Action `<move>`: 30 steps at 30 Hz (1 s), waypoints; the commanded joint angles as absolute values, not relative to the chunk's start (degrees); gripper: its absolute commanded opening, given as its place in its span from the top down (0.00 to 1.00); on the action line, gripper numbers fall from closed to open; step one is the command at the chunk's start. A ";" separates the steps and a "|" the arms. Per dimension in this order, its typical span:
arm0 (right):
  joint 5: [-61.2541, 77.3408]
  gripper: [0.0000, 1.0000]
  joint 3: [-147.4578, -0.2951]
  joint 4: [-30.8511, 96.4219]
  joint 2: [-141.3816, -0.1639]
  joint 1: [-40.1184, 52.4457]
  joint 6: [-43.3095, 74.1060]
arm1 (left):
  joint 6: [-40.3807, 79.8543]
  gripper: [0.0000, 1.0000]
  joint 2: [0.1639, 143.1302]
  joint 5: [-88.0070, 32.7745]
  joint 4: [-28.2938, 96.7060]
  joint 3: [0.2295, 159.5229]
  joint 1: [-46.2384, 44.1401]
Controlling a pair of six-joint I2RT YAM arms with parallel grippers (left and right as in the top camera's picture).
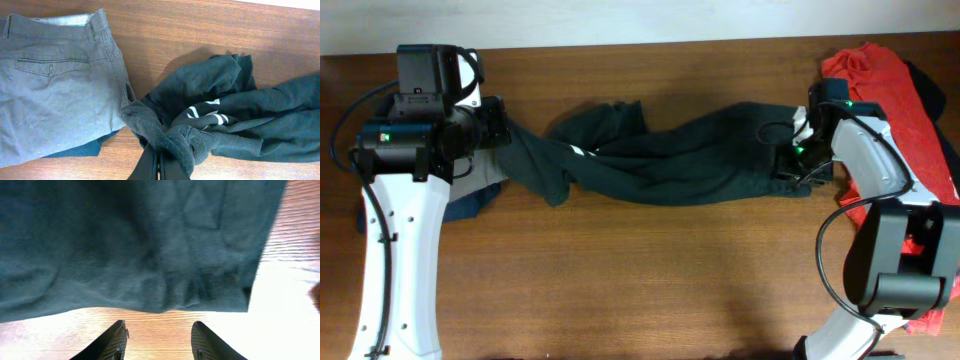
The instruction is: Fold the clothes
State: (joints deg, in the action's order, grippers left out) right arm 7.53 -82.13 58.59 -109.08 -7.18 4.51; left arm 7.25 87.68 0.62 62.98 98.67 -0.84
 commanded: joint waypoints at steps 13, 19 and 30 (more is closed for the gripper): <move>5.34 0.53 -81.43 57.54 -116.57 -7.90 4.97 | 6.35 0.99 88.18 0.80 62.92 98.28 -0.84; 5.34 0.53 -81.36 57.06 -117.84 -7.90 4.95 | 6.35 0.99 88.18 0.80 62.92 98.28 -0.84; 5.80 0.54 -80.03 54.35 -118.04 -8.01 5.69 | 6.35 0.99 88.18 0.80 63.11 98.28 -0.84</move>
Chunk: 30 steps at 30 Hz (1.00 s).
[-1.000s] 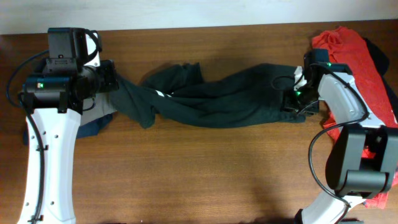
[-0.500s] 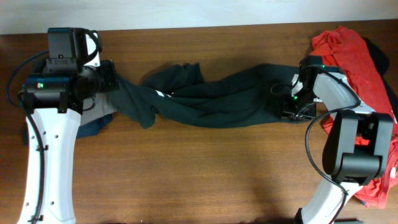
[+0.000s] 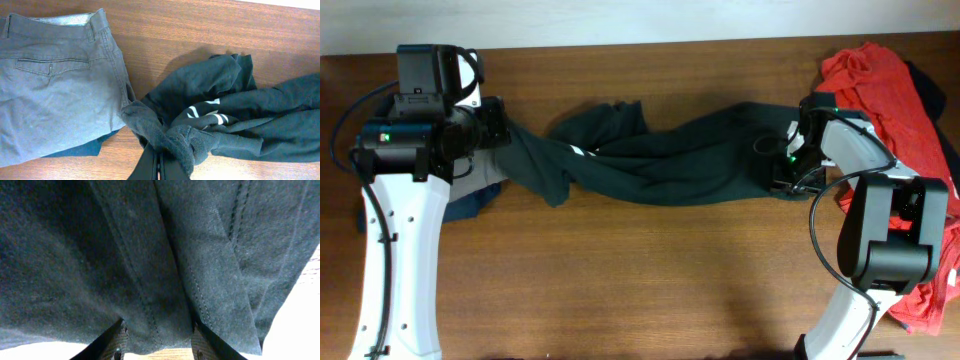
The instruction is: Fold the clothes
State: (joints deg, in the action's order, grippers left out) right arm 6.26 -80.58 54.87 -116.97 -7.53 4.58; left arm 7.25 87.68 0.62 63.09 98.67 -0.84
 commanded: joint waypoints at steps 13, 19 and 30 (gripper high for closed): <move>5.74 0.84 -80.64 55.31 -117.54 -7.90 6.52 | 6.35 0.99 88.18 0.80 63.13 98.28 -0.84; 5.52 0.96 -83.44 57.17 -115.42 -7.90 6.50 | 6.35 0.99 88.18 0.80 63.13 98.28 -0.84; 5.19 0.96 -99.88 72.84 -103.77 -7.90 4.71 | 6.31 1.00 87.64 0.84 62.22 99.83 -0.73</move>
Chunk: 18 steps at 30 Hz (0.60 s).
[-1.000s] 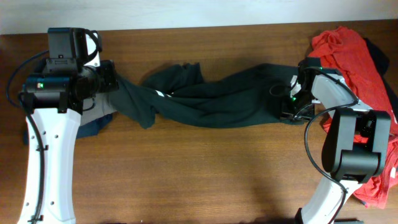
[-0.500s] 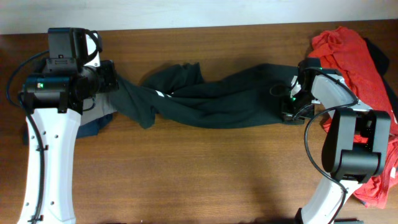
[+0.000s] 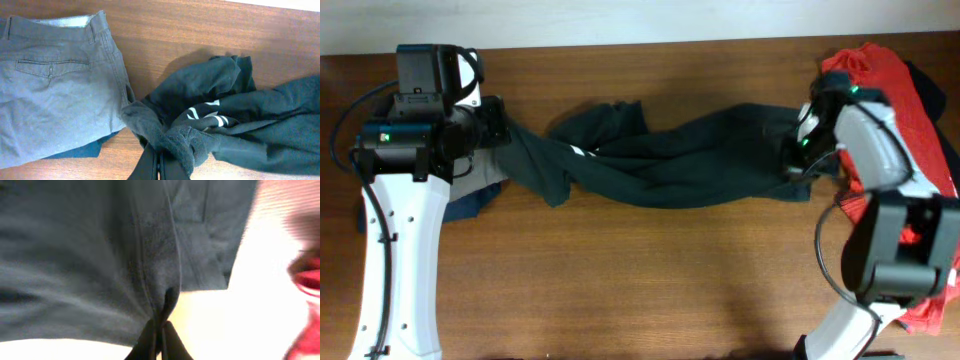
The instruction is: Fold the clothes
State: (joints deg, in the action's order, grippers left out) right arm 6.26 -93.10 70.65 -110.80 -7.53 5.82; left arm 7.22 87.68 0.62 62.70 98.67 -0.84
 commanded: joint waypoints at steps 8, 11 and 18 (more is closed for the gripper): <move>0.40 0.96 -120.49 84.95 -92.84 -7.90 4.75 | 6.31 1.00 83.00 0.84 62.30 107.00 -0.19; -0.95 0.96 -126.54 87.57 -89.01 -7.90 4.75 | 6.31 1.00 79.59 0.86 62.65 109.10 -0.19; -4.62 0.96 -135.17 88.27 -80.23 -7.92 6.46 | 6.35 1.00 68.01 1.06 62.54 110.43 3.22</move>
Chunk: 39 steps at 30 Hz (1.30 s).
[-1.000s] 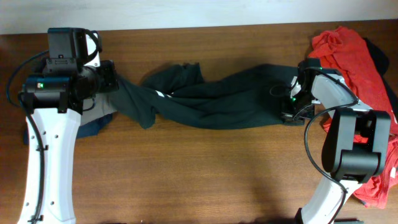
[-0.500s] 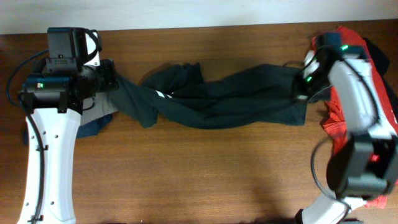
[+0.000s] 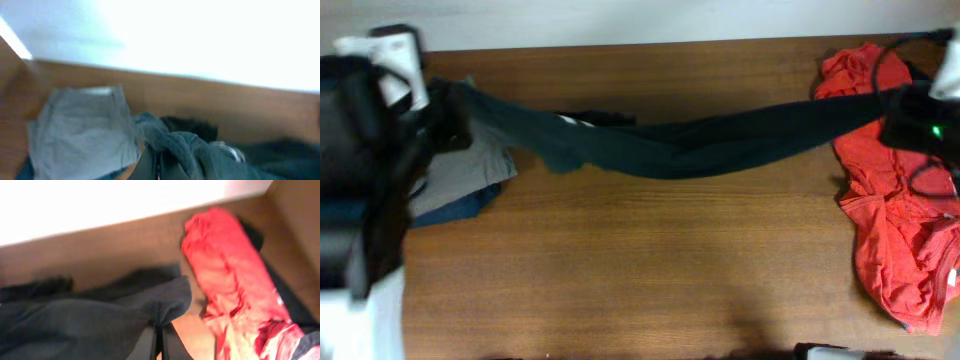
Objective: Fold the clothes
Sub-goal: 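Lift the sweatshirt with both grippers and swing it up to flatten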
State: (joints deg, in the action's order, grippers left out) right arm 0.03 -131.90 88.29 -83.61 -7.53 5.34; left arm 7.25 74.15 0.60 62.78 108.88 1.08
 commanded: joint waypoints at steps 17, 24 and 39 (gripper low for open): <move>-8.51 0.96 -137.05 86.85 -94.87 -7.90 8.01 | 6.37 1.00 78.41 -1.67 59.88 110.34 5.37; -4.93 0.96 -137.08 81.52 -110.30 -8.03 8.01 | 6.33 1.00 96.18 -12.36 43.90 110.37 5.26; -4.97 0.96 -156.03 86.54 -110.04 -11.33 8.84 | 6.11 1.00 97.84 -16.82 47.53 129.91 6.63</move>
